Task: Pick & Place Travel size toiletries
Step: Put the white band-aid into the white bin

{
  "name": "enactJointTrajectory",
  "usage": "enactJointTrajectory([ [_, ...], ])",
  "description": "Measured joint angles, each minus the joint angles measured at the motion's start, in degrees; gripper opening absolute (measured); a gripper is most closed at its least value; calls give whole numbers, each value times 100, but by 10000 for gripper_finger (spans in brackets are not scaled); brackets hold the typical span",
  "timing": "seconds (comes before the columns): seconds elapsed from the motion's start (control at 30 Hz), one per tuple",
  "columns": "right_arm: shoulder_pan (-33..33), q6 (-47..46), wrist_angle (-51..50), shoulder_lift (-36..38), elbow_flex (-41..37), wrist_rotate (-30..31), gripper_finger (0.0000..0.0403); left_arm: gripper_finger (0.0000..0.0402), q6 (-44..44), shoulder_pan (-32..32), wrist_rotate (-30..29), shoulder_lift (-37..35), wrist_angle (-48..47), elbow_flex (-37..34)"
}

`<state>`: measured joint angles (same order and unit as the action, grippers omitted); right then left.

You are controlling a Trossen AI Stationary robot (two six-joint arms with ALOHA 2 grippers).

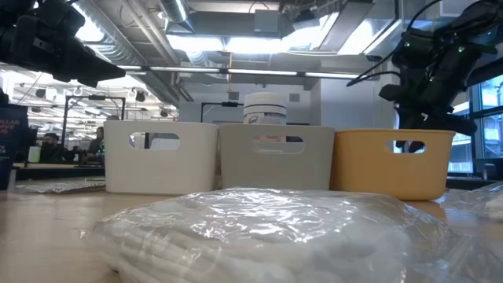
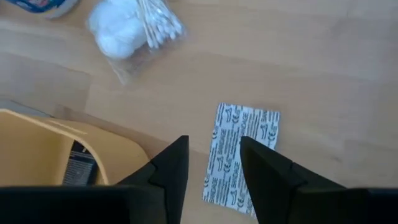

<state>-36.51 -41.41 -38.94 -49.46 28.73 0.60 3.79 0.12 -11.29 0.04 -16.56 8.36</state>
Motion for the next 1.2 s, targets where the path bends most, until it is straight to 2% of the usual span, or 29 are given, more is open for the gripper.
enactJointTrajectory([
  [0.17, 210, -345, -156, -154, 1, 99, 146, 4, 0, 0, -9, 1, 0, 0],
  [0.43, 258, -950, -1329, -411, 243, 435, 144, 4, -2, 0, -7, 0, 0, 0],
  [0.83, 747, -1625, -1249, -1370, 251, 591, 162, 4, 0, -1, -1, 1, 0, 0],
  [1.2, 709, -1199, -673, -1859, 257, 605, 203, 4, 0, -2, 2, 0, 0, 0],
])
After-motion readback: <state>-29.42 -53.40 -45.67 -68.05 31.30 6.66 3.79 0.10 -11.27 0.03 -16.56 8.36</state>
